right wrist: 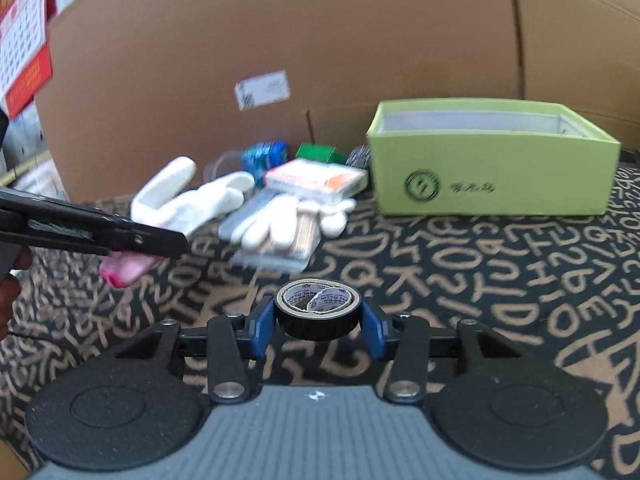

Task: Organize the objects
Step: 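Carry the tape and glove into the lime-green box and open both tools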

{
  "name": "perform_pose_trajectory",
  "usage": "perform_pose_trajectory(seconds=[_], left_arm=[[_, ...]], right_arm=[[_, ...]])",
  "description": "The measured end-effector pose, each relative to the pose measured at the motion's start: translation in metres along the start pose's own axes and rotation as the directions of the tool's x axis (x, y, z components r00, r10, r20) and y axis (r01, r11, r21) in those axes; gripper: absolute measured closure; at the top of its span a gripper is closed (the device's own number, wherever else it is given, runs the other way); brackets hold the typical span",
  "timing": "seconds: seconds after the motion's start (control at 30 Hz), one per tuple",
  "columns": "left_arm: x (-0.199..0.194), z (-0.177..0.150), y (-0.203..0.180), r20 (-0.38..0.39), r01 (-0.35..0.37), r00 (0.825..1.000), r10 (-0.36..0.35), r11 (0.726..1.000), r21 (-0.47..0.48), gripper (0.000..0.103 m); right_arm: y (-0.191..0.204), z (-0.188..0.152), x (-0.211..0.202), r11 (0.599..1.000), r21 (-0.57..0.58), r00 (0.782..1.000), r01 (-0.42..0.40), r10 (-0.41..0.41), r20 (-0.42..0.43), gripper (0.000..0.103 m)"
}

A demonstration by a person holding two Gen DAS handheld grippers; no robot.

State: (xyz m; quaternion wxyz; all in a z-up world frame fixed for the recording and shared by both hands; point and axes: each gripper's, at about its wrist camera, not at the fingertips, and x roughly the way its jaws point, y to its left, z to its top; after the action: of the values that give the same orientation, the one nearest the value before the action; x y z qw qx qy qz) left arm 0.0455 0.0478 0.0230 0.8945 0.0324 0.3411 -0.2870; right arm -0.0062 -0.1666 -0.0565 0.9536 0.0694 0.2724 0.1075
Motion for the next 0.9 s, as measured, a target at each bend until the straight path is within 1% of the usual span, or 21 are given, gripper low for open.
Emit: perform_pose_trajectory(seconds=[0.1, 0.2, 0.3, 0.43, 0.6, 0.67, 0.73, 0.8, 0.9], left_arm=[[-0.005, 0.027, -0.018, 0.047, 0.057, 0.997, -0.059, 0.997, 0.048, 0.092], [0.002, 0.054, -0.039, 0.074, 0.116, 0.99, -0.123, 0.989, 0.094, 0.092], [0.017, 0.082, -0.058, 0.096, 0.132, 0.985, -0.145, 0.983, 0.129, 0.092], [0.05, 0.12, -0.073, 0.086, 0.196, 0.975, -0.206, 0.974, 0.11, 0.092], [0.106, 0.155, -0.084, 0.08, 0.196, 0.976, -0.202, 0.978, 0.073, 0.092], [0.13, 0.163, -0.085, 0.079, 0.165, 0.982, -0.17, 0.984, 0.064, 0.092], [0.155, 0.17, -0.081, 0.056, 0.158, 0.985, -0.16, 0.986, 0.052, 0.092], [0.179, 0.174, -0.077, 0.023, 0.149, 0.989, -0.149, 0.989, 0.021, 0.092], [0.208, 0.173, -0.07, -0.01, 0.134, 0.991, -0.134, 0.991, -0.001, 0.092]], right_arm=[[-0.014, 0.015, -0.013, 0.999, 0.032, 0.999, -0.022, 0.021, 0.04, 0.053], [-0.026, 0.031, -0.025, 0.999, 0.048, 0.996, -0.017, 0.013, 0.083, 0.053], [-0.039, 0.05, -0.034, 0.999, 0.05, 0.992, 0.009, -0.016, 0.127, 0.053], [-0.054, 0.075, -0.042, 0.997, 0.036, 0.981, 0.064, -0.07, 0.182, 0.053], [-0.071, 0.108, -0.032, 0.986, -0.016, 0.959, 0.165, -0.156, 0.236, 0.053], [-0.079, 0.118, -0.022, 0.977, -0.043, 0.95, 0.208, -0.191, 0.247, 0.053], [-0.088, 0.127, -0.006, 0.966, -0.06, 0.941, 0.253, -0.231, 0.247, 0.053], [-0.098, 0.133, 0.013, 0.961, -0.064, 0.94, 0.27, -0.249, 0.234, 0.053], [-0.115, 0.138, 0.039, 0.96, -0.048, 0.944, 0.275, -0.26, 0.204, 0.053]])
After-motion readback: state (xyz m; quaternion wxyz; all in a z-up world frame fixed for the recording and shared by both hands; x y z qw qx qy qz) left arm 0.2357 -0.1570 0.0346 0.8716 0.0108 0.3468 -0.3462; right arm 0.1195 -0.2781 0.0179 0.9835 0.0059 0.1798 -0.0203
